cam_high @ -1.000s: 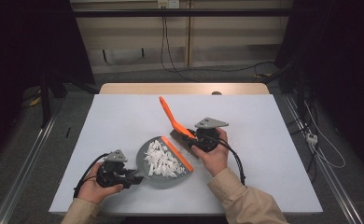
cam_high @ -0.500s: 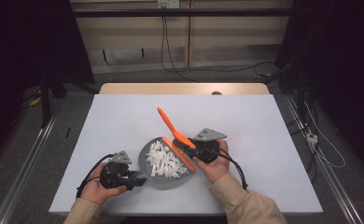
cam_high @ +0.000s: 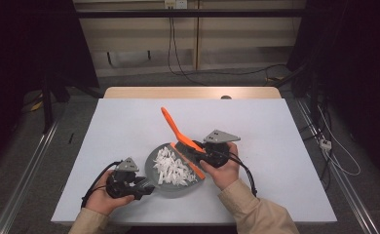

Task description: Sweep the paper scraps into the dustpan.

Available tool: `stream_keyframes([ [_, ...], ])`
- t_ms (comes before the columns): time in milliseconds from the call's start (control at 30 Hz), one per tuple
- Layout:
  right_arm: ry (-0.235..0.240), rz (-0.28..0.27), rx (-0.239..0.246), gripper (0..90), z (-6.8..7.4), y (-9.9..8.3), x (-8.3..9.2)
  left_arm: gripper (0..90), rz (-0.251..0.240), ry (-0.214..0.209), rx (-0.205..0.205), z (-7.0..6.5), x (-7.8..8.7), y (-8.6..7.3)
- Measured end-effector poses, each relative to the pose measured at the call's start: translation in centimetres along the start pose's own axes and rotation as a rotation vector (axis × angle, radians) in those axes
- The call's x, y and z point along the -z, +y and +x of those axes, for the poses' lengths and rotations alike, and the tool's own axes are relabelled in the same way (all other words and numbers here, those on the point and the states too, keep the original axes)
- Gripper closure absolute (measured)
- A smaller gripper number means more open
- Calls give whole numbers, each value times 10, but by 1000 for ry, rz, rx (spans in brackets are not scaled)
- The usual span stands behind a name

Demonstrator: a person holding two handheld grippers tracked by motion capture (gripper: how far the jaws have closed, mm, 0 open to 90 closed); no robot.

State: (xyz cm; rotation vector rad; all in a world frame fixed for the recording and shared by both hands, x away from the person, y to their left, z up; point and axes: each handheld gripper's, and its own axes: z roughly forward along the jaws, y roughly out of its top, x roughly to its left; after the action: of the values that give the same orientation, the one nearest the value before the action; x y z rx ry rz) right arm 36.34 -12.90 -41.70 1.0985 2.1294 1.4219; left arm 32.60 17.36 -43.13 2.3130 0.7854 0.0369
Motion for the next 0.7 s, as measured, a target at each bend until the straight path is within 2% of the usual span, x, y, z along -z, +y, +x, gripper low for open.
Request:
stream_keyframes([
  [133,-15,-2,-23,711,-8,-2,3,568,-1,41,10,0,-3,-1],
  [200,-17,2,-37,711,-10,-3,2,617,-6,25,22,3,-5,-3],
  [367,-33,6,-48,711,-15,-6,-2,624,-41,23,3,3,0,-2],
  [567,-48,13,-52,711,-18,-8,-9,628,-46,25,-6,3,10,-2],
  [700,-60,20,-66,711,-22,-10,-13,628,-66,16,-16,-1,15,1],
])
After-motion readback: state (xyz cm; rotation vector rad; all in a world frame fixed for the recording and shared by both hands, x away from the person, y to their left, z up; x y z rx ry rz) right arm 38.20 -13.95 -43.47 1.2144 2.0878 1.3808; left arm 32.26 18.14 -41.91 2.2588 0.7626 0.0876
